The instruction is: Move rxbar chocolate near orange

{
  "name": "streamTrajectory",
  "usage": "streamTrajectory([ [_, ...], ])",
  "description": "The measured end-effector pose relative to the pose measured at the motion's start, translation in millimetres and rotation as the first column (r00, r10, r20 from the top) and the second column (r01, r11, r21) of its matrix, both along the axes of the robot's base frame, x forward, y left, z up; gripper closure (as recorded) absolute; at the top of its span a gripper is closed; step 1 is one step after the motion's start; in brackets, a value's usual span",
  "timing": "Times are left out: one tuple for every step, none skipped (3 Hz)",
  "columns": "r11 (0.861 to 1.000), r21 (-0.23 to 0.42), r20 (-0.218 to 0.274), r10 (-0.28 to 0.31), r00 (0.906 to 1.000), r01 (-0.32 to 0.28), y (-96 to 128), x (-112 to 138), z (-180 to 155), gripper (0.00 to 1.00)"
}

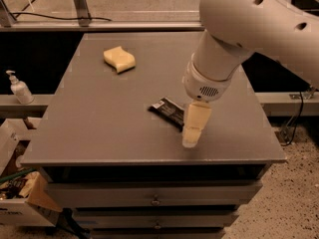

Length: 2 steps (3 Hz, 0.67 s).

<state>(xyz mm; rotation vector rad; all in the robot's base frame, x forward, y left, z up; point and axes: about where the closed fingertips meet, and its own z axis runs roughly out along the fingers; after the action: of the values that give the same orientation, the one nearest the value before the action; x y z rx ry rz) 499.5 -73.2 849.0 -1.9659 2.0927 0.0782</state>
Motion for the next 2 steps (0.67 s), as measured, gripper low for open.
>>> streamTrajectory([
  [1.000, 0.017, -0.023, -0.007, 0.9997, 0.007, 13, 8, -15, 0.00],
  [1.000, 0.024, -0.041, -0.008, 0.9991, 0.009, 19, 12, -28, 0.16],
])
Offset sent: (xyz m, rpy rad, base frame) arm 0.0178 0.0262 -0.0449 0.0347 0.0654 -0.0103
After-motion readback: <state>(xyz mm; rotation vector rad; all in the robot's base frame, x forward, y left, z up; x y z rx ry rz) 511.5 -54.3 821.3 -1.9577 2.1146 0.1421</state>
